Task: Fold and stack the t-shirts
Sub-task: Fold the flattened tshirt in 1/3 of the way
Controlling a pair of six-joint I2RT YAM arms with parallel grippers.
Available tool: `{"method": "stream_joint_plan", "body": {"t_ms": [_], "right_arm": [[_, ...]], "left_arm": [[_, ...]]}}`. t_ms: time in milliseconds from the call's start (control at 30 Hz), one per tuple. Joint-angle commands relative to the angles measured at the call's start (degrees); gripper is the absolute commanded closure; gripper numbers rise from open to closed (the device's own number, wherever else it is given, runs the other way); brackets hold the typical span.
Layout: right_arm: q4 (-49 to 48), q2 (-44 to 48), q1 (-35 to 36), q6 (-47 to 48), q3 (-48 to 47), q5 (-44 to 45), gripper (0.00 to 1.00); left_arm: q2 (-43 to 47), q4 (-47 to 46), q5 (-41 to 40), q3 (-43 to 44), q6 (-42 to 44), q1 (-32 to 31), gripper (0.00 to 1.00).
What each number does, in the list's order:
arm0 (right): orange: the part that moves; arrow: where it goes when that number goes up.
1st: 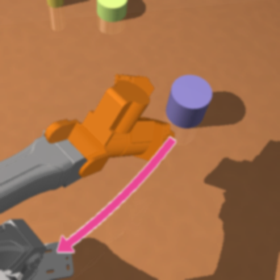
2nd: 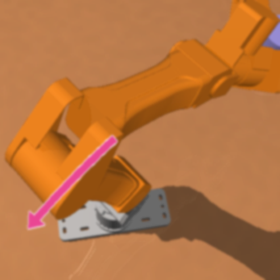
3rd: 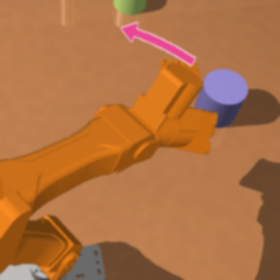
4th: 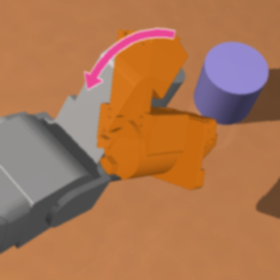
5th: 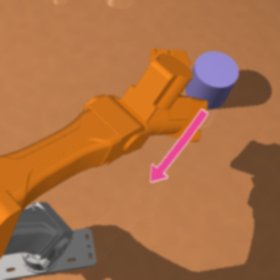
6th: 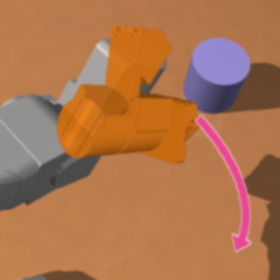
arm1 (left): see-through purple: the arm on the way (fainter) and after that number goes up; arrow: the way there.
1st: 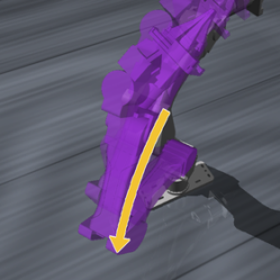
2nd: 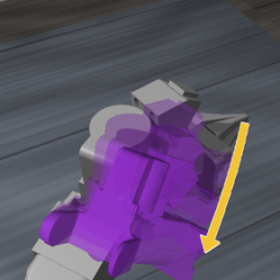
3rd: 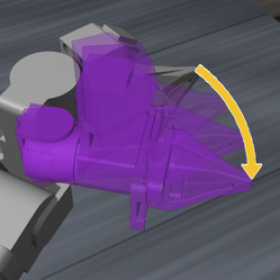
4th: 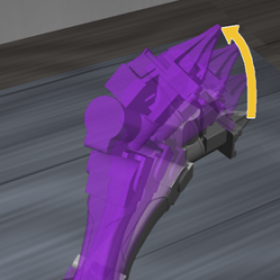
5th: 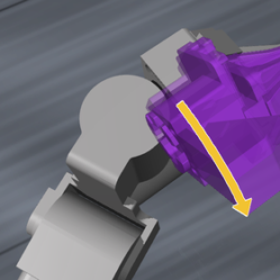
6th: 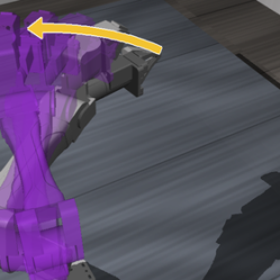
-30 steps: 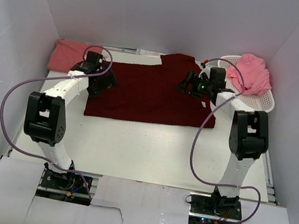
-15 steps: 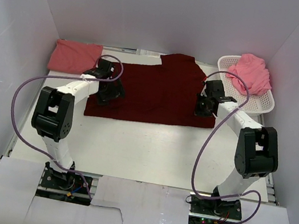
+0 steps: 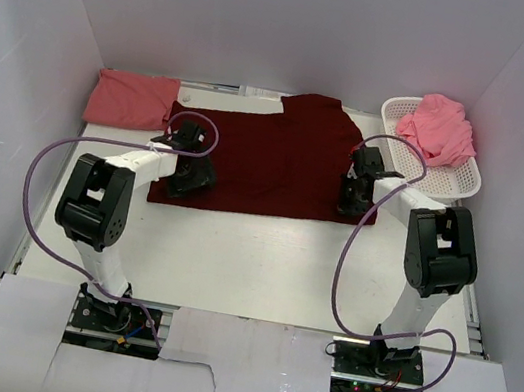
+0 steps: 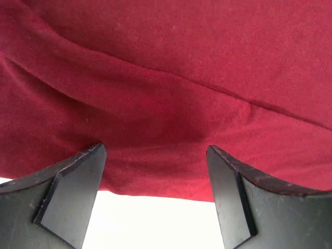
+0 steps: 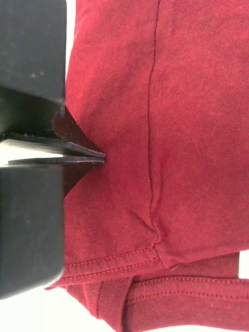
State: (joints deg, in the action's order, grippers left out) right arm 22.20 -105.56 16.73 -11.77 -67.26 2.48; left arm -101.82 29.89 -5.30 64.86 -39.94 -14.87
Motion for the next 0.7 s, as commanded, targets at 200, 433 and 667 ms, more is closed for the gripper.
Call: {"method": "stream_joint_plan", "body": {"t_ms": [200,433,667], "right_arm": [[0.3,1.76,2.07,-5.8,11.27,3.67,0.92],[0.66,9.3,7.52,-12.91,25.67,4.47,0.92],[8.37,21.7,15.17,-23.99,34.57,4.28,0.92]], "left_arm": [[-0.84,2.54,-9.73,-4.12,-2.77,-4.19,0.09],[4.86,3.5,-9.73,-13.61,-6.98,-9.99,0.09],[14.8,11.23,-9.73,-21.52,-15.94,-19.22,0.08]]}}
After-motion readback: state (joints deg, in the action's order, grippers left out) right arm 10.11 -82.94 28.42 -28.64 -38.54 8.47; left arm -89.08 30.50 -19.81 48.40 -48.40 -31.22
